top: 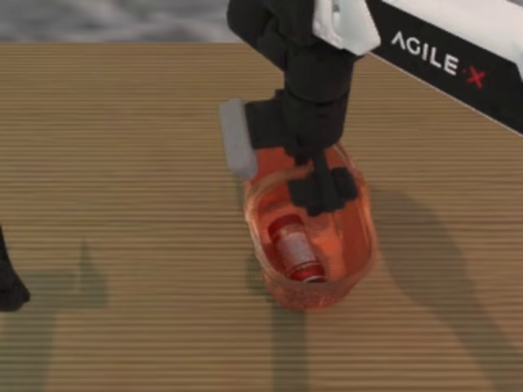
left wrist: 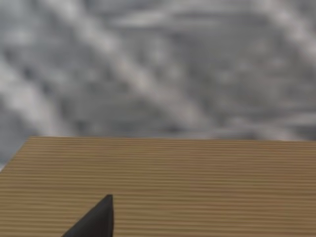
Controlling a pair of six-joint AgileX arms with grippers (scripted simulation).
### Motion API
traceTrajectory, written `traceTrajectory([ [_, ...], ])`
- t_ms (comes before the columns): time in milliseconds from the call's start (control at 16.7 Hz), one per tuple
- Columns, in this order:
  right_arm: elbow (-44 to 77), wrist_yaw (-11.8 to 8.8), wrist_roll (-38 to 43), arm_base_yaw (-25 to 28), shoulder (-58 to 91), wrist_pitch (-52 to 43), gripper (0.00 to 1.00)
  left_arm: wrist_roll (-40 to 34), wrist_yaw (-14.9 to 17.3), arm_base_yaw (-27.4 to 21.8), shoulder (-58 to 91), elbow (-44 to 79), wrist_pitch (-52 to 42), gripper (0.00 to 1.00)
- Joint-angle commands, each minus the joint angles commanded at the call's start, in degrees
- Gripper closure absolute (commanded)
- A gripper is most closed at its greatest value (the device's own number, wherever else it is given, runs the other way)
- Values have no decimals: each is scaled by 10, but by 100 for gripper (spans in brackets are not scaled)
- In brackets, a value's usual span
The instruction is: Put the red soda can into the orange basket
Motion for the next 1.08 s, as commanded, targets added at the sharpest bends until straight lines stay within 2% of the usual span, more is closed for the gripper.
traceTrajectory([
  [420,0,0,0,0,0,0,98,0,0,0,0,0,0,0],
  [1080,0,0,0,0,0,0,100,0,0,0,0,0,0,0],
])
